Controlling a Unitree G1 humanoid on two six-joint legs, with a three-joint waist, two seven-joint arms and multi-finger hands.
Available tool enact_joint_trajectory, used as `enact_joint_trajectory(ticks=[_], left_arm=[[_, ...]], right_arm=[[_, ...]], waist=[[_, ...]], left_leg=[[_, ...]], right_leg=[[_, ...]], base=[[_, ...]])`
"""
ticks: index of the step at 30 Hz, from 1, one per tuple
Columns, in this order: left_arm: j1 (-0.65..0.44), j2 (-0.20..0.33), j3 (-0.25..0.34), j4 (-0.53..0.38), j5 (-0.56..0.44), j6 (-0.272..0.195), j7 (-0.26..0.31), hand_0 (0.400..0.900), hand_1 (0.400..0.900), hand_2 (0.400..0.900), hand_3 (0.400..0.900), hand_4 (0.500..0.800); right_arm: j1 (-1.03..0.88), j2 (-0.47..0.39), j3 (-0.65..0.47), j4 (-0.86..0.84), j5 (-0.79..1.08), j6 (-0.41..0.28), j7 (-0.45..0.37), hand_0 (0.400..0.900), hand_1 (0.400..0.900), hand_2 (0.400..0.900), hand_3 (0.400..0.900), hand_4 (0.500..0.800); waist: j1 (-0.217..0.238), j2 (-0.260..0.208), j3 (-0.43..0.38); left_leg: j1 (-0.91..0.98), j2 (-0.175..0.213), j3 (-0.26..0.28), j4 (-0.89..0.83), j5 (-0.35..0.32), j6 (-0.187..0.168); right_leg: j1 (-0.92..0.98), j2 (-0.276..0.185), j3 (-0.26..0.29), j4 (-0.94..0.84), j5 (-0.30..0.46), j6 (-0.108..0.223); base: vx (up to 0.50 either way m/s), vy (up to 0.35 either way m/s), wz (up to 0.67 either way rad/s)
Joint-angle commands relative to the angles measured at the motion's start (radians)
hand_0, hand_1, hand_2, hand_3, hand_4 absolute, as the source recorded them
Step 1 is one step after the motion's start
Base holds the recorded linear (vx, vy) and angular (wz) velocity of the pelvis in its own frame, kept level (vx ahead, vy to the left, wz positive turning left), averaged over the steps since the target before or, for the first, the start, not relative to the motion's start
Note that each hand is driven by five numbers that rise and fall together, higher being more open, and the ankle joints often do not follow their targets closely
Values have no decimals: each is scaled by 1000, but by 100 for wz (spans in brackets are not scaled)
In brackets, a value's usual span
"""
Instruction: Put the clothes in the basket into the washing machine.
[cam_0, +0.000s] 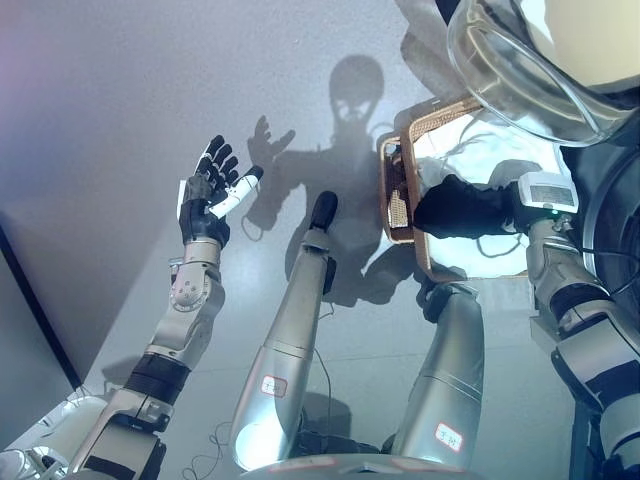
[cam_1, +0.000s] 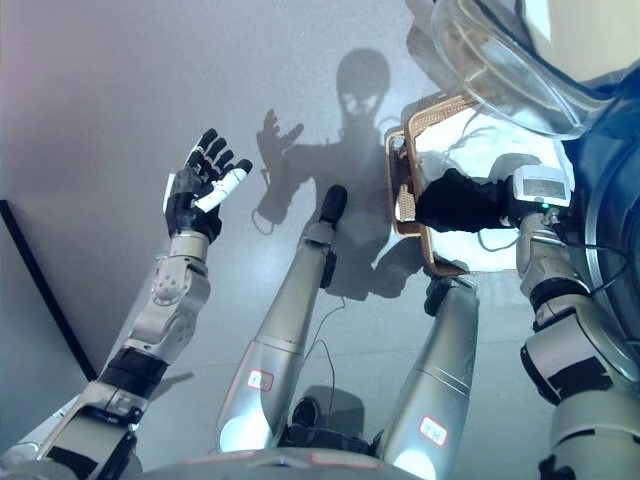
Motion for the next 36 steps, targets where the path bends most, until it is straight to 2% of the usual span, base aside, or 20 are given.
enact_joint_trajectory(ticks=[1,5,10,12,13,14,15,19,23,24,26,27,30,32,33,35,36], left_arm=[[8,-28,35,-92,-14,-91,7,900,900,900,900,800],[-5,-32,36,-73,-16,-97,10,900,900,900,900,800],[-26,-52,33,-4,-22,-97,12,900,900,900,900,800],[-35,-62,39,55,-25,-94,17,900,900,900,900,800],[-44,-62,39,76,-21,-92,19,900,900,900,900,800],[-44,-62,39,76,-21,-92,19,900,900,900,900,800],[-55,-66,50,129,-16,-85,28,900,900,900,900,800],[-69,-74,66,225,-12,-75,43,900,900,900,900,800],[-83,-77,80,281,-15,-72,53,900,900,900,900,800],[-85,-82,98,304,-10,-69,64,900,900,900,900,800],[-82,-84,105,304,-10,-72,65,900,900,900,900,800],[-80,-89,117,313,-11,-72,69,900,900,900,900,800],[-62,-97,136,291,-18,-76,69,900,900,900,900,800],[-53,-98,144,281,-21,-77,67,900,900,900,900,800],[-36,-99,152,245,-27,-82,66,900,900,900,900,800],[-27,-100,153,228,-33,-84,61,900,900,900,900,800],[-17,-104,157,202,-48,-90,58,900,900,900,900,800]], right_arm=[[30,-56,-5,41,40,2,-13,400,400,400,400,500],[35,-35,-21,48,62,0,-15,400,400,400,400,500],[67,10,-77,38,131,-13,-18,400,400,400,400,500],[100,51,-107,18,183,-30,-4,400,400,400,400,500],[108,60,-123,11,204,-36,-7,400,400,400,400,500],[109,60,-123,11,204,-36,-7,400,400,400,400,500],[139,85,-162,-8,272,-52,0,400,400,400,400,500],[197,154,-243,-42,410,-89,14,400,400,400,400,500],[239,212,-323,-57,552,-120,25,400,400,400,400,500],[270,260,-388,-68,684,-151,39,400,400,400,400,500],[285,276,-413,-75,732,-165,41,400,400,400,400,500],[315,323,-462,-86,846,-197,62,400,400,400,400,500],[352,371,-503,-100,956,-225,100,400,400,400,400,500],[359,381,-522,-99,1006,-234,114,400,400,400,400,500],[369,404,-562,-119,1115,-255,133,400,400,400,400,500],[369,406,-583,-109,1160,-262,144,400,400,400,400,500],[352,413,-642,-98,1284,-283,150,400,400,400,400,500]], waist=[[-6,55,-32],[-7,50,-32],[-20,36,-44],[-35,22,-52],[-38,22,-56],[-38,22,-55],[-50,13,-59],[-77,-1,-70],[-94,-6,-78],[-105,-11,-85],[-110,-11,-92],[-122,-12,-99],[-134,-13,-110],[-136,-12,-113],[-143,-8,-106],[-145,-3,-107],[-152,11,-98]], left_leg=[[-19,36,-44,8,-18,-28],[22,45,-36,-35,-8,-28],[126,69,-26,-138,20,-29],[193,84,-20,-195,37,-32],[206,87,-21,-229,76,-30],[208,87,-21,-230,77,-30],[256,96,-17,-264,85,-31],[341,117,-10,-325,97,-33],[409,130,-6,-370,106,-36],[449,138,-1,-397,110,-40],[463,140,-3,-414,117,-42],[491,150,4,-429,116,-46],[525,161,15,-449,116,-48],[524,162,17,-451,120,-47],[523,164,27,-440,109,-46],[518,163,31,-442,112,-46],[512,159,38,-435,107,-46]], right_leg=[[53,-15,26,-41,103,-2],[93,-10,16,-89,113,0],[204,4,-13,-219,157,9],[279,14,-26,-303,190,14],[294,18,-32,-344,232,16],[295,18,-33,-345,233,16],[353,22,-38,-404,254,21],[453,25,-46,-499,288,28],[530,27,-57,-571,310,33],[574,29,-60,-613,324,37],[591,31,-64,-640,335,40],[622,29,-63,-667,342,43],[650,29,-62,-704,359,47],[648,30,-58,-713,368,49],[643,28,-50,-708,368,48],[634,26,-46,-712,374,49],[625,21,-37,-713,380,51]], base=[[11,3,-4],[24,3,-9],[51,6,-16],[30,25,-28],[-35,42,-19],[-22,38,-24],[53,-8,-18],[59,2,-21],[72,-11,-13],[63,-18,-13],[57,-13,-13],[48,-10,-13],[40,2,-22],[-9,29,-24],[-32,35,-22],[-29,38,-20],[-23,36,-17]])
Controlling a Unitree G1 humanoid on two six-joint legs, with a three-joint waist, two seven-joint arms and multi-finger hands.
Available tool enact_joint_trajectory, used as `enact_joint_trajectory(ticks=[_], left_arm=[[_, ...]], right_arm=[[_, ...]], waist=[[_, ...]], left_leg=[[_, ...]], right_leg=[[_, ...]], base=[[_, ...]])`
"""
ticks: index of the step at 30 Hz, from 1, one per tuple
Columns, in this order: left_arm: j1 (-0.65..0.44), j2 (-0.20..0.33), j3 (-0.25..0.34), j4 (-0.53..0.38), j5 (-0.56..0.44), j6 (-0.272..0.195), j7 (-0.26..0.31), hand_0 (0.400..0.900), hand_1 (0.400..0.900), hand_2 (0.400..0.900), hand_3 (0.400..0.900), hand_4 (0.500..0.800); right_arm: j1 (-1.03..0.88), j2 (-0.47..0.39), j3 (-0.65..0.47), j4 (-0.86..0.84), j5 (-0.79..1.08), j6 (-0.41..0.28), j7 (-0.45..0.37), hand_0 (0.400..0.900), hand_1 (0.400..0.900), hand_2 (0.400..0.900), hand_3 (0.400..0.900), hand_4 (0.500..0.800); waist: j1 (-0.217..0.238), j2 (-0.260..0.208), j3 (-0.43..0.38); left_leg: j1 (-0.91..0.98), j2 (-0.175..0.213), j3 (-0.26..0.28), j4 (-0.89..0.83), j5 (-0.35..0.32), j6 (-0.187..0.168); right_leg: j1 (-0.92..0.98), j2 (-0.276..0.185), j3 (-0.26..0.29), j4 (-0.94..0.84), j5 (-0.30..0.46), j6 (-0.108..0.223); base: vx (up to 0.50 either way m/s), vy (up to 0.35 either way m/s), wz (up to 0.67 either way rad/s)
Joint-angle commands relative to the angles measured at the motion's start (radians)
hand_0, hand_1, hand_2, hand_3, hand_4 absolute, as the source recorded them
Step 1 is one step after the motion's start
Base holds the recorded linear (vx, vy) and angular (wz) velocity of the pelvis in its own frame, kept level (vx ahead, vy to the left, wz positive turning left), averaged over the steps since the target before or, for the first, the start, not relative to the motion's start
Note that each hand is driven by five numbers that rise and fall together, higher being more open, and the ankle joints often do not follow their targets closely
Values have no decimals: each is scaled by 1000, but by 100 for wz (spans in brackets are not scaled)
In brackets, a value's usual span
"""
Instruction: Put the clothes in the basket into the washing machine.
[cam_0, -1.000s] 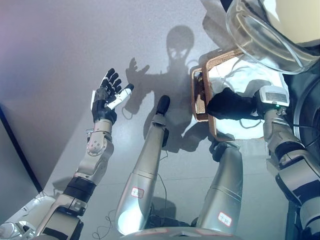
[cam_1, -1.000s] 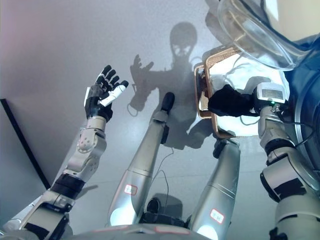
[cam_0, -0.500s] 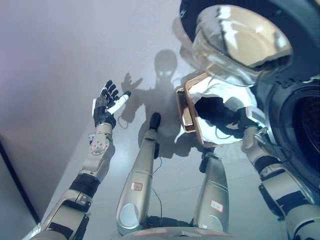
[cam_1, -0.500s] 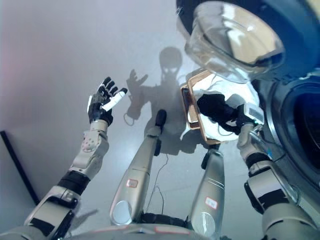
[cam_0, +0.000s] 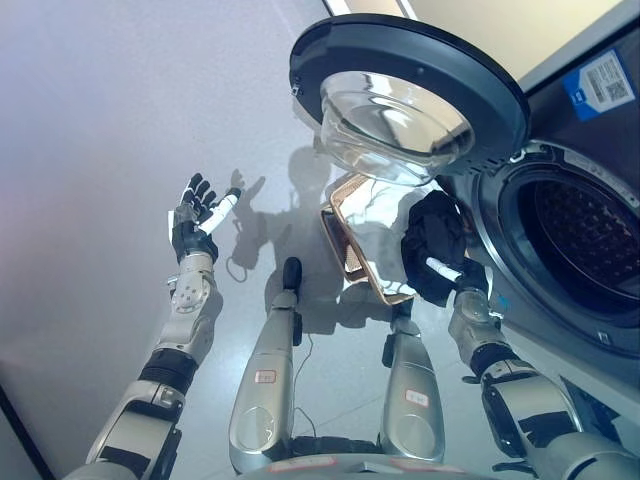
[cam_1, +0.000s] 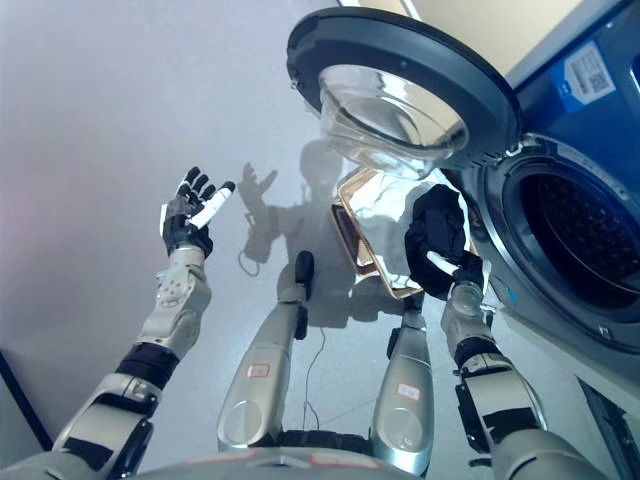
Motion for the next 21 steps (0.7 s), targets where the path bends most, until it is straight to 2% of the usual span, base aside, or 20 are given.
enact_joint_trajectory(ticks=[1,2,4,8,12,21], left_arm=[[36,-35,79,-80,-18,-89,10,900,900,900,900,800],[35,-35,79,-80,-18,-89,10,900,900,900,900,800],[47,-47,79,-98,-37,-94,5,900,900,900,900,800],[58,-50,80,-112,-61,-98,2,900,900,900,900,800],[63,-49,73,-126,-76,-94,-1,900,900,900,900,800],[79,-47,86,-115,-99,-98,-9,900,900,900,900,800]], right_arm=[[47,-24,-92,-15,229,-101,5,400,400,400,400,500],[47,-26,-92,-14,231,-101,7,400,400,400,400,500],[23,-35,-171,-11,384,-136,15,400,400,400,400,500],[-26,-66,-279,-10,573,-190,11,400,400,400,400,500],[-79,-124,-355,-12,682,-214,0,400,400,400,400,500],[-145,-277,-384,-53,679,-241,-15,400,400,400,400,500]], waist=[[1,31,-85],[2,31,-85],[-8,44,-79],[-14,67,-78],[-20,95,-81],[-33,119,-92]], left_leg=[[-90,34,-62,-16,37,-70],[-90,34,-61,-16,37,-70],[-89,39,-46,-15,24,-69],[-97,38,-27,-18,20,-68],[-112,32,-16,-24,18,-66],[-140,38,14,-37,30,-61]], right_leg=[[-33,-57,27,-13,87,46],[-34,-57,28,-14,87,46],[-39,-59,38,-24,90,50],[-54,-67,53,-38,97,52],[-83,-76,70,-40,102,56],[-155,-71,109,-35,117,55]], base=[[-23,35,-17],[-11,29,-18],[12,21,-20],[-5,20,-13],[-10,29,-10],[-2,-9,-14]])
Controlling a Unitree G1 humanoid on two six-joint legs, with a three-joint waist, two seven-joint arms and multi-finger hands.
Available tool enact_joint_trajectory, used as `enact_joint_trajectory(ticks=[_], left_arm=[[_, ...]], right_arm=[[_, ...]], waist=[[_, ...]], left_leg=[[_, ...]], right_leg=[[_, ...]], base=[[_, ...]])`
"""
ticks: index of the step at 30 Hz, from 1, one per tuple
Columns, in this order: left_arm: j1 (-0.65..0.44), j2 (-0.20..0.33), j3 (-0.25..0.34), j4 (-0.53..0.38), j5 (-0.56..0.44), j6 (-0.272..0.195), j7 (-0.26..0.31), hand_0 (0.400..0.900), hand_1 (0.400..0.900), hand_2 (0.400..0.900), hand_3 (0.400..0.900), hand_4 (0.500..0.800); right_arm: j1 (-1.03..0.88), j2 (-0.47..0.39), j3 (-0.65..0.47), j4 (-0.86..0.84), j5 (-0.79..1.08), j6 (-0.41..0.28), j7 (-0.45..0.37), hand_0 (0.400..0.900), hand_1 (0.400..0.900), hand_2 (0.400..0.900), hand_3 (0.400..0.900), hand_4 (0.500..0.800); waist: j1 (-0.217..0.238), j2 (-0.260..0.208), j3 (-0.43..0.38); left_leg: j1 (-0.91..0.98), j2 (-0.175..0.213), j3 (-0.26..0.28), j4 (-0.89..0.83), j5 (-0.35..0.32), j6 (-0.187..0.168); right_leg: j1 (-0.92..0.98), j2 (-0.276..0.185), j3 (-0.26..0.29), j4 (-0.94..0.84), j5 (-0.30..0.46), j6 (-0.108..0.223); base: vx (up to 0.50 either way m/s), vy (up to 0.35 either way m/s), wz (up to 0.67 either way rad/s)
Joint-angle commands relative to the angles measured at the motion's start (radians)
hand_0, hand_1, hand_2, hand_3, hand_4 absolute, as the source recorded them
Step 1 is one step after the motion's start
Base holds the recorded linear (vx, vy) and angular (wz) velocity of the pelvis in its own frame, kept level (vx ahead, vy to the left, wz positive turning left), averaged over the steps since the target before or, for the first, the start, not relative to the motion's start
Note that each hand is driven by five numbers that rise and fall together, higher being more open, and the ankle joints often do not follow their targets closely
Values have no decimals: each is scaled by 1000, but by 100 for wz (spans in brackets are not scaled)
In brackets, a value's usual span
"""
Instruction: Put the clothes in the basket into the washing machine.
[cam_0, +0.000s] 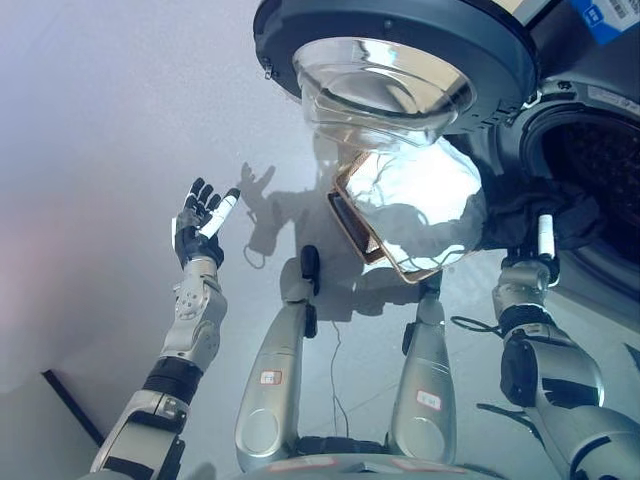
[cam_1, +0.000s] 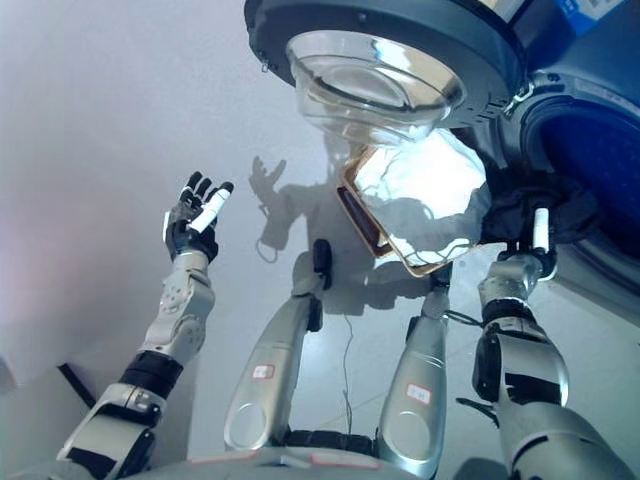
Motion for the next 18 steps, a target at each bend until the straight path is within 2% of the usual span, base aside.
enact_joint_trajectory(ticks=[1,9,18], left_arm=[[36,-14,85,-46,-15,-97,-2,900,900,900,900,800],[43,-5,106,-25,-14,-96,-7,900,900,900,900,800],[48,25,133,-9,-17,-97,-11,900,900,900,900,800]], right_arm=[[36,-158,-21,-42,-5,-107,-14,400,400,400,400,500],[15,-281,-24,-99,-41,-132,-32,400,400,400,400,500],[-36,-403,-1,-122,-65,-132,-41,400,400,400,400,500]], waist=[[-20,44,-92],[-29,39,-106],[-29,17,-139]], left_leg=[[-59,60,-82,-36,35,-88],[-45,79,-76,-48,38,-98],[15,116,-77,-106,53,-116]], right_leg=[[-39,-30,20,55,24,25],[-56,-11,36,90,3,19],[-50,19,22,118,-20,17]], base=[[19,-43,-9],[37,-53,-6],[51,-62,-7]])
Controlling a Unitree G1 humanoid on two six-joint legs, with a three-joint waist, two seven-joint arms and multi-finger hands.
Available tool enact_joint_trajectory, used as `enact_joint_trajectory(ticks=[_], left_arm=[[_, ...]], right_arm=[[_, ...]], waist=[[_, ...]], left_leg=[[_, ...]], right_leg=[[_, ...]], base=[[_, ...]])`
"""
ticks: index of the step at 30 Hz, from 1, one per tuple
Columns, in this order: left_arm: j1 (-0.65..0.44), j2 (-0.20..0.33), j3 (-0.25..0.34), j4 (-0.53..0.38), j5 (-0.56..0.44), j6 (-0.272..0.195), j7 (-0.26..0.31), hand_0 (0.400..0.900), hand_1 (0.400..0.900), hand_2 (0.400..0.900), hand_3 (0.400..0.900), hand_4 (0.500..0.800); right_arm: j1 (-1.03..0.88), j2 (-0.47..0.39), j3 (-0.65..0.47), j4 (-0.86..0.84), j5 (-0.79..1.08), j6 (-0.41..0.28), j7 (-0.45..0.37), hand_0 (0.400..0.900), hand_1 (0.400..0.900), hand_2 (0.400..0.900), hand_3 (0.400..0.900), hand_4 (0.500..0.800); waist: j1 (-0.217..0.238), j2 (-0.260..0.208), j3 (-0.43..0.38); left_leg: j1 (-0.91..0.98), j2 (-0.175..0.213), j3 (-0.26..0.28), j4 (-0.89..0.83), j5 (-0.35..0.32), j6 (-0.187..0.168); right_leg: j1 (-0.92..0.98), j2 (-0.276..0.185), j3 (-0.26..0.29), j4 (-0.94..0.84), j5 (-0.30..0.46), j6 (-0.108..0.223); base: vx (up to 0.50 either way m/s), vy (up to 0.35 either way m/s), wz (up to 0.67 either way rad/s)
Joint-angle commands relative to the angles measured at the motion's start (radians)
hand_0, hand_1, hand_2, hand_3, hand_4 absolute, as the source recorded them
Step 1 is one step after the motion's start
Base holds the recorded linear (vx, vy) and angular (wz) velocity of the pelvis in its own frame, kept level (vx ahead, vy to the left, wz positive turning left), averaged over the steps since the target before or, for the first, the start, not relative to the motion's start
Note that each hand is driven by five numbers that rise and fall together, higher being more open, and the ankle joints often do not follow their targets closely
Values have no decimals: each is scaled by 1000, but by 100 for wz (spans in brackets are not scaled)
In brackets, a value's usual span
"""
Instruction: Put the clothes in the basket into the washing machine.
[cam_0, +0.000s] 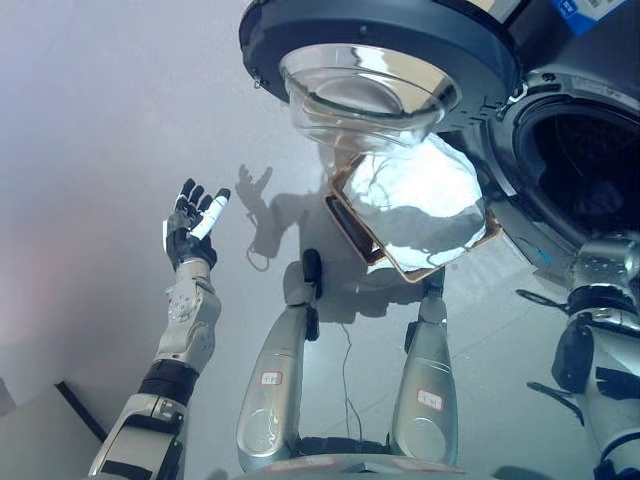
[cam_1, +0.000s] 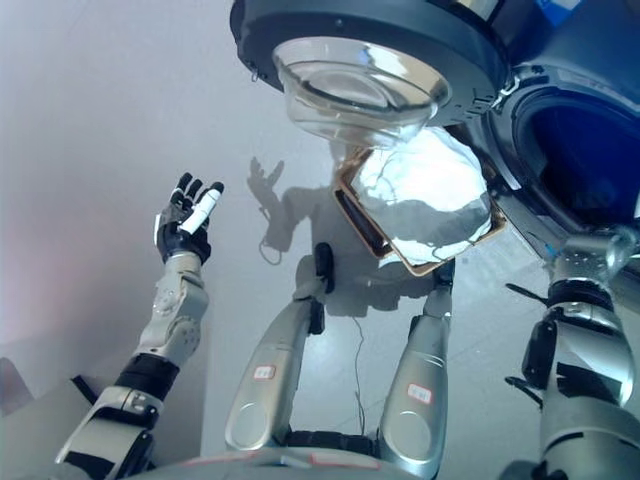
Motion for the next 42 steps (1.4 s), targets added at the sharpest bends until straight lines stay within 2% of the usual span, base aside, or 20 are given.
enact_joint_trajectory(ticks=[1,3,9,10,21,26,31,32,33,34,36,42], left_arm=[[36,25,75,-12,-12,-89,1,900,900,900,900,800],[41,37,77,-15,-8,-88,-2,900,900,900,900,800],[52,27,61,-35,-9,-81,-6,900,900,900,900,800],[52,24,59,-36,-11,-80,-7,900,900,900,900,800],[50,15,79,-54,-19,-93,-3,900,900,900,900,800],[33,30,76,-47,-2,-98,-12,900,900,900,900,800],[26,33,71,-60,16,-97,-16,900,900,900,900,800],[28,35,66,-72,37,-96,-21,900,900,900,900,800],[27,35,67,-72,38,-96,-20,900,900,900,900,800],[29,37,64,-80,55,-95,-27,900,900,900,900,800],[29,40,61,-82,66,-99,-35,900,900,900,900,800],[11,40,43,-74,78,-96,-49,900,900,900,900,800]], right_arm=[[28,-155,42,-51,-57,-115,5,400,400,400,400,500],[2,-206,61,-78,-66,-121,1,400,400,400,400,500],[-43,-232,79,-93,-34,-140,10,400,400,400,400,500],[-47,-228,84,-87,-32,-138,10,900,900,900,900,800],[3,-136,96,-71,-64,-114,31,900,900,900,900,800],[75,-99,214,-35,-285,-9,35,900,900,900,900,800],[116,-47,278,-77,-437,23,14,900,900,900,900,800],[135,-31,319,-95,-552,45,0,900,900,900,900,800],[135,-30,319,-97,-554,46,-2,900,900,900,900,800],[159,-16,373,-134,-695,74,-18,900,900,900,900,800],[175,-2,414,-151,-821,99,-44,900,900,900,900,800],[183,69,508,-77,-1011,171,-41,900,900,900,900,800]], waist=[[-14,9,-139],[-15,2,-141],[-13,8,-131],[-13,11,-129],[-14,9,-127],[-15,-10,-123],[-18,-21,-117],[-18,-27,-113],[-18,-27,-115],[-18,-33,-112],[-18,-39,-114],[-14,-69,-130]], left_leg=[[-8,110,-99,-94,61,-118],[-2,121,-101,-111,73,-125],[-11,128,-101,-133,90,-132],[-13,129,-99,-135,91,-132],[-30,125,-97,-128,88,-130],[-29,118,-99,-90,66,-127],[-30,114,-101,-65,62,-122],[-20,114,-101,-52,49,-120],[-23,113,-102,-57,56,-120],[-14,115,-103,-47,47,-119],[-5,115,-105,-43,46,-117],[32,120,-114,-21,29,-110]], right_leg=[[-42,16,1,112,-26,14],[-49,26,-1,122,-32,13],[-85,41,3,143,-39,6],[-90,43,4,144,-39,6],[-95,43,3,137,-31,0],[-67,37,-1,133,-30,-1],[-48,32,-4,121,-13,-1],[-26,31,-6,116,-15,0],[-28,31,-6,110,-7,0],[-11,30,-8,106,-9,-1],[7,29,-13,94,-3,0],[73,34,-22,60,11,0]], base=[[28,-69,-3],[28,-83,-4],[10,-30,0],[0,0,0],[0,-4,0],[-8,0,1],[-7,0,0],[0,0,0],[0,0,0],[0,0,0],[0,0,0],[1,3,-1]])
